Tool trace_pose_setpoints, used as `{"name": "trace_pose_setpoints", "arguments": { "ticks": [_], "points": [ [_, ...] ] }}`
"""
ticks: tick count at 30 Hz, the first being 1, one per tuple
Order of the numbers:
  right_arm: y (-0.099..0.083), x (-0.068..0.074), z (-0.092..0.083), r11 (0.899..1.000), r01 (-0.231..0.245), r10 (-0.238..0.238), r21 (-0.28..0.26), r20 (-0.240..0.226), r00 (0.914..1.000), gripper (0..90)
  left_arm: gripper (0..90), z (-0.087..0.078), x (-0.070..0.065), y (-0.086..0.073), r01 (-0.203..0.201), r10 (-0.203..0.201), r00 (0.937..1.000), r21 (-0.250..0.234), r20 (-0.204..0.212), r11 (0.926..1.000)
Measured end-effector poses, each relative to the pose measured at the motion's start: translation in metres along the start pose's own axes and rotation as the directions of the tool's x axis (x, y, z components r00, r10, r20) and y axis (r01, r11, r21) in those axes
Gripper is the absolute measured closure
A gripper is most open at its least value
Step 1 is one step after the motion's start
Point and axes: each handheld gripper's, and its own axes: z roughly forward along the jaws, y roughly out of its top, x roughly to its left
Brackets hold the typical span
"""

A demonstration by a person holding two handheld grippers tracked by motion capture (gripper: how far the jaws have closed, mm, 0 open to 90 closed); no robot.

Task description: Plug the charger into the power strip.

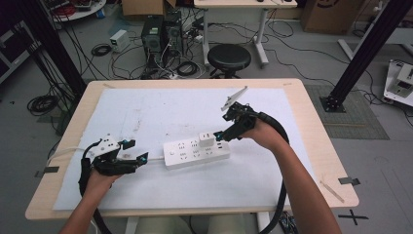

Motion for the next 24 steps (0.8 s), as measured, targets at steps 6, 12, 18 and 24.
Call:
{"name": "trace_pose_setpoints", "arguments": {
  "ticks": [6,12,18,24],
  "points": [
    [-0.028,0.010,-0.023,0.985,-0.113,0.126,-0.129,0.091,0.9879,19.4,26.6,-0.001,-0.001,0.001,-0.001,0.001,1.0000,-0.010,0.006,1.0000],
    [-0.059,0.014,-0.033,0.970,-0.182,0.207,-0.161,0.156,0.9659,19.0,26.6,-0.003,-0.003,0.002,-0.002,0.002,1.0000,-0.019,0.004,0.9998],
    [-0.095,0.017,-0.046,0.947,-0.244,0.286,-0.209,0.200,0.9371,18.9,26.6,-0.004,-0.004,0.005,-0.009,0.009,1.0000,-0.019,0.002,0.9998],
    [-0.112,0.022,-0.054,0.930,-0.270,0.324,-0.248,0.211,0.9223,16.9,26.6,-0.007,-0.004,0.005,-0.006,0.006,1.0000,-0.028,-0.007,0.9996]
  ]
}}
